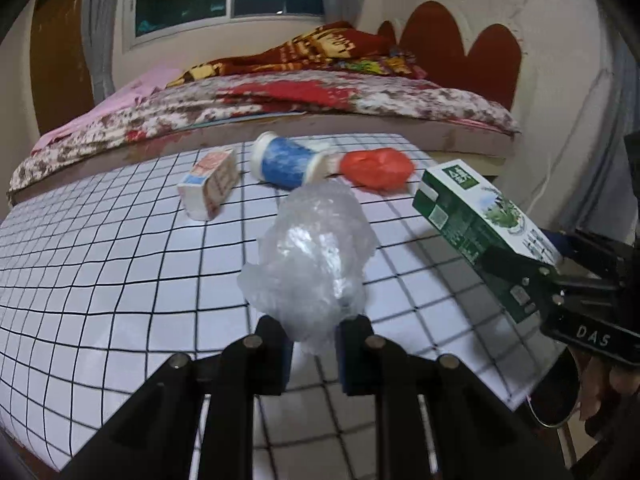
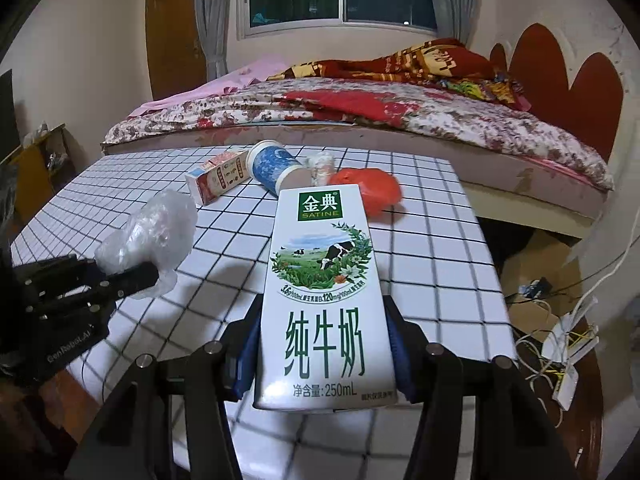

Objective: Collect trash
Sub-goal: 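Carry carton and plastic bag over the black bin and open both tools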

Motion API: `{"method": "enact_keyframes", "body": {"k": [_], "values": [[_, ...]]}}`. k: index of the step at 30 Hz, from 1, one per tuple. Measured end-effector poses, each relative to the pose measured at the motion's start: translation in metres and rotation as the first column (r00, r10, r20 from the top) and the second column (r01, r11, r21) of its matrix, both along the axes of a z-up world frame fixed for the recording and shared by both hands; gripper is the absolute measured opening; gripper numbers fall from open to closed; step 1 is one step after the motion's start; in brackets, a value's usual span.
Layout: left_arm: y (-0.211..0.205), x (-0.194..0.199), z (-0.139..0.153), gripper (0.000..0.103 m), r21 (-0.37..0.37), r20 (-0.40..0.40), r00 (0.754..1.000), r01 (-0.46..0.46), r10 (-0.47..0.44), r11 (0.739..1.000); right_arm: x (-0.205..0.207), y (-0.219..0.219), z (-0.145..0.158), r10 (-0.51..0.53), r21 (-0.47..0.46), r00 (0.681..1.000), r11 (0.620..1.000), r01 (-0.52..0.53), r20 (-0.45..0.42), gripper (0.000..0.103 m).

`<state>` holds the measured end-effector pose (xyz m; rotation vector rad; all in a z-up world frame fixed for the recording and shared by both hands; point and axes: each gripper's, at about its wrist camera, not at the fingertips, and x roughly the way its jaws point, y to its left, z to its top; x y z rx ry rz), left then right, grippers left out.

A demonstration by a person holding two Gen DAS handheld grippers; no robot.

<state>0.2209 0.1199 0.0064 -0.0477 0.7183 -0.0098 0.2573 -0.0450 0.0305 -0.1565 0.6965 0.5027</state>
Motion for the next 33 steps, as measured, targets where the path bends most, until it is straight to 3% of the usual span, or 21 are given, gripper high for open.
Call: {"method": "enact_keyframes", "body": {"k": [16, 33], "values": [[-0.083, -0.04, 0.011, 0.019, 0.046, 0.048, 0.992, 0.118, -0.12, 0.992, -0.05, -0.104, 0.021, -0.12, 0.062, 0.991, 0.991, 0.116, 0.058, 0.056], [-0.15, -0.038, 0.004, 0.019, 0.071, 0.018, 0.968, 0.247, -0.249, 0.966, -0.068, -0.178, 0.014, -0.239, 0.082, 0.97, 0.968, 0.236, 0.032, 0.056]]}}
